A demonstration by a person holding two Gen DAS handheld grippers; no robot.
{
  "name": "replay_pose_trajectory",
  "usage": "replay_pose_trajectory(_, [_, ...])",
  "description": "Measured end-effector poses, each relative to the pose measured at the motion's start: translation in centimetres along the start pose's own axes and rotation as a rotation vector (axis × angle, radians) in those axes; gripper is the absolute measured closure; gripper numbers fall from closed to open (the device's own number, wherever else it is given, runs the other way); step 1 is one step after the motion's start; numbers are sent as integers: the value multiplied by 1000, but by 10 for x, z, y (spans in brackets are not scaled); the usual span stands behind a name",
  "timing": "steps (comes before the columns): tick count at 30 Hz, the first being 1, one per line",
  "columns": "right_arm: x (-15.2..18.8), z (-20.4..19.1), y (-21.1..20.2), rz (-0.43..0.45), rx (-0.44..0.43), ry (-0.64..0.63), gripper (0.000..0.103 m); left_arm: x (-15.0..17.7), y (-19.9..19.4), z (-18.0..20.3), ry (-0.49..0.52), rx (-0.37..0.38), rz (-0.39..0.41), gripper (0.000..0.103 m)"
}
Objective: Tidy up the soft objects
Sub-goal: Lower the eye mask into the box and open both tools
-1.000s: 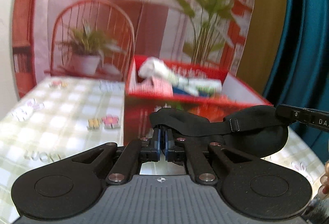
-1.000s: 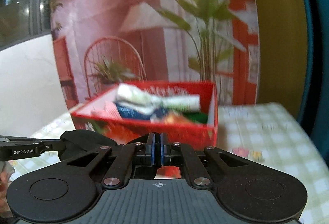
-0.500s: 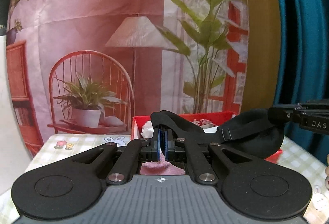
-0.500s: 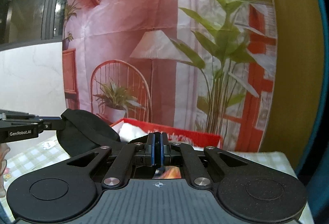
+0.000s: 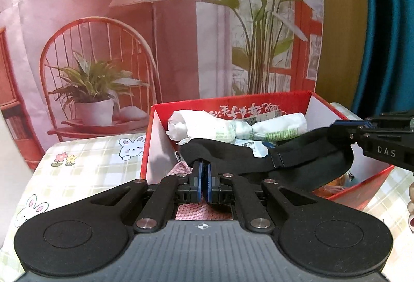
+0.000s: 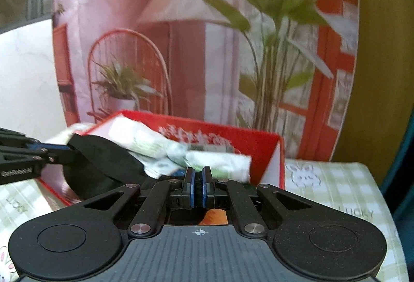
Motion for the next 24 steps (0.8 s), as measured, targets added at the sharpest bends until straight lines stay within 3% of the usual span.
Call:
replay_pose_trajectory(2, [3, 4, 1, -3, 9, 18, 97, 1, 1, -4, -15, 7, -7, 97])
replay_pose_trajectory(5, [3, 8, -2, 6, 18, 16, 87, 0, 1, -5, -8, 14, -19, 91])
replay_pose_trajectory(6, [3, 8, -4, 9, 18, 15, 82, 1, 1, -6, -9, 18, -24, 82])
replay_pose_trajectory(7, [2, 9, -6, 12, 15, 16, 80, 0, -1, -7, -12, 19, -26, 64])
replay_pose_trajectory(9, [0, 10, -9, 16, 20, 16, 76, -3, -9, -6, -15, 44, -12, 42])
replay_pose_trajectory(11, [-3, 10, -15, 18, 18, 22, 67, -7, -18, -6, -8, 47, 5, 32])
replay_pose_trajectory(13, [-8, 10, -23, 32, 28, 28, 47, -13, -30, -4, 11, 33, 22, 12])
replay_pose_trajectory(15, [-14, 10, -34, 46, 33, 42, 34, -20, -45, -2, 38, 8, 50, 1])
replay_pose_trajectory(17, [-21, 9, -46, 50, 21, 64, 23, -29, -61, 0, 67, -39, 75, 0])
replay_pose_trajectory(19, [-28, 5, -60, 53, -7, 90, 6, -37, -78, 3, 104, -92, 89, 0])
replay_pose_trajectory(21, [-37, -1, -78, 73, -22, 93, 1, -46, -97, 4, 101, -95, 124, 0])
replay_pose_trajectory(24, [-52, -8, -104, 89, -17, 89, 0, -61, -130, 4, 62, -82, 171, 0])
Point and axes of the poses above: each gripper's, at about its wrist camera, not at the fingertips, and y roughly the way its jaws point, z to its right, x to its underside, the point moved 10 cm from there along y, roughly the way its jaws point, and after that the axes turned 4 degrees about -y, right-handed, at the moved point
